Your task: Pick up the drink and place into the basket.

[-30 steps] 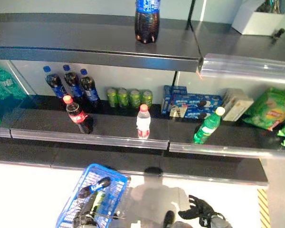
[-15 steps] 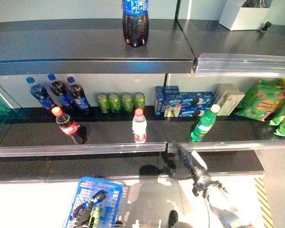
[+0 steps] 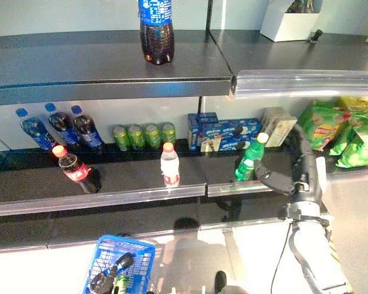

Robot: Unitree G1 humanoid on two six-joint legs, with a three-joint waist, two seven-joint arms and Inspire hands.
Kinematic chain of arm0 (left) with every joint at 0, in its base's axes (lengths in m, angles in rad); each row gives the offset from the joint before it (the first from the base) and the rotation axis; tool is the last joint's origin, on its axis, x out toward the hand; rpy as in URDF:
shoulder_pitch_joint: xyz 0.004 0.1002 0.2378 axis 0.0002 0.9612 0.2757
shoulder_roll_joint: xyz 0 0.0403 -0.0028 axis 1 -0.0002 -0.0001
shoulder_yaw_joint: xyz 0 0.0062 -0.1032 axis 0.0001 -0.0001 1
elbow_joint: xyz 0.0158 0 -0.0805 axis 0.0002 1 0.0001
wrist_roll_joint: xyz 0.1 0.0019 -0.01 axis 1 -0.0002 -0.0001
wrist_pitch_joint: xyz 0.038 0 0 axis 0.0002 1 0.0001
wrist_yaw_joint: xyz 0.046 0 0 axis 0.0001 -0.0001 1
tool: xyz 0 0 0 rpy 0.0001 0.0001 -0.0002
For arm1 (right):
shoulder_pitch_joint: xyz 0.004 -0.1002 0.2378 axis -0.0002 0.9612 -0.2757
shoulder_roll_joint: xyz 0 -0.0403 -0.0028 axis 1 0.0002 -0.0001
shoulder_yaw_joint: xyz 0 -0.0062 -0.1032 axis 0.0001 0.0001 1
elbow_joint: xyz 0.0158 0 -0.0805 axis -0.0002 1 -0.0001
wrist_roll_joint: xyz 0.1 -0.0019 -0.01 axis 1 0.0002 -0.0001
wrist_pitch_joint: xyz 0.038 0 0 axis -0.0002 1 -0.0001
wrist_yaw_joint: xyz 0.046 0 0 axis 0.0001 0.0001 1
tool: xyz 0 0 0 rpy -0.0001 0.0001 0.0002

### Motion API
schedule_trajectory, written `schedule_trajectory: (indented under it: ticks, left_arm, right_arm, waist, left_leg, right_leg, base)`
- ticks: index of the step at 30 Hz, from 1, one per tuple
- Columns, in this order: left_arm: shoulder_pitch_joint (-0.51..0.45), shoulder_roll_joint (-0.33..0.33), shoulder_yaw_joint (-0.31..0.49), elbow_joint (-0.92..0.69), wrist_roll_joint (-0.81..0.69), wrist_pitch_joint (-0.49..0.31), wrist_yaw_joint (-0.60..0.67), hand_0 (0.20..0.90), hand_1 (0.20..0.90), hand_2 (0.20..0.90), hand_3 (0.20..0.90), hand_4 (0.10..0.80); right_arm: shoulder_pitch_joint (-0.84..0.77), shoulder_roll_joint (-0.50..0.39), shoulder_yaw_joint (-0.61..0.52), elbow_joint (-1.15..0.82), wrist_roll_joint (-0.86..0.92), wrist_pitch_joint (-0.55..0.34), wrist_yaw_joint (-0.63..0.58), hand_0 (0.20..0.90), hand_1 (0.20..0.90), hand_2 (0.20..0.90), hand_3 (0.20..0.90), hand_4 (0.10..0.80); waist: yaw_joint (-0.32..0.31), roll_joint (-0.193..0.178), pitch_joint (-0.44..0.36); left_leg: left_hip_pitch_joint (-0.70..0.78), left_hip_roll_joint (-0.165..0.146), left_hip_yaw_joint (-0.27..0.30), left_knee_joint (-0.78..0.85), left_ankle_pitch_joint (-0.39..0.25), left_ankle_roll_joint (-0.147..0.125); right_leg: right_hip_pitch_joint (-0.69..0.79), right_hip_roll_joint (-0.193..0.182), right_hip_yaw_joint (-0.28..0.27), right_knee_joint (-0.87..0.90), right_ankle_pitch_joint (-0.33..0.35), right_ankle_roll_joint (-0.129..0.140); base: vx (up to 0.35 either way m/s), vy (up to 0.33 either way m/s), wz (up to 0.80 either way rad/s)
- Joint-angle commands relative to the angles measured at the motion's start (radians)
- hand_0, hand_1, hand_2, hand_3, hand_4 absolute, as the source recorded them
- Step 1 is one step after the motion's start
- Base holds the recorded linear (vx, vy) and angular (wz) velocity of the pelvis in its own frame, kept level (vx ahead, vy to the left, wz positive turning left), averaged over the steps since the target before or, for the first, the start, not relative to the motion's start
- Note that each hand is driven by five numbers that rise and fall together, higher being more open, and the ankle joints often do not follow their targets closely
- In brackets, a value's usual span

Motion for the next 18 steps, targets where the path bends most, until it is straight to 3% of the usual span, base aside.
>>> schedule_trajectory:
  ticks: [1,12,18]
  left_arm:
    - [-0.002,0.026,0.027,-0.019,0.031,-0.078,-0.040,0.300,0.300,0.300,0.200,0.100]
    - [-0.010,0.017,-0.027,-0.048,0.040,-0.075,-0.024,0.300,0.300,0.300,0.200,0.100]
    - [-0.082,0.024,-0.067,-0.103,-0.076,-0.074,-0.042,0.300,0.300,0.300,0.200,0.100]
  right_arm:
    - [-0.097,-0.032,-0.068,-0.102,-0.036,-0.087,-0.092,0.900,0.900,0.900,0.900,0.800]
    - [-0.185,0.013,-0.015,0.032,0.017,-0.072,-0.228,0.900,0.900,0.900,0.900,0.800]
    - [-0.368,0.015,-0.003,0.099,-0.015,-0.096,-0.302,0.900,0.900,0.900,0.900,0.800]
  waist:
    - [0.019,0.003,-0.029]
    - [0.058,0.035,0.055]
    - [0.075,0.060,0.166]
  left_leg:
    - [-0.061,-0.002,-0.029,0.119,-0.047,0.020]
    - [-0.167,-0.020,-0.103,0.225,-0.043,0.019]
    - [-0.282,-0.047,-0.151,0.253,-0.019,0.023]
  right_leg:
    - [0.047,-0.037,-0.019,0.112,-0.143,0.031]
    - [-0.035,-0.043,-0.056,0.241,-0.182,-0.003]
    - [-0.139,-0.054,-0.067,0.285,-0.179,-0.017]
  base:
    - [0.073,-0.024,0.03]
    - [0.026,0.002,0.10]
    - [-0.180,0.000,0.15]
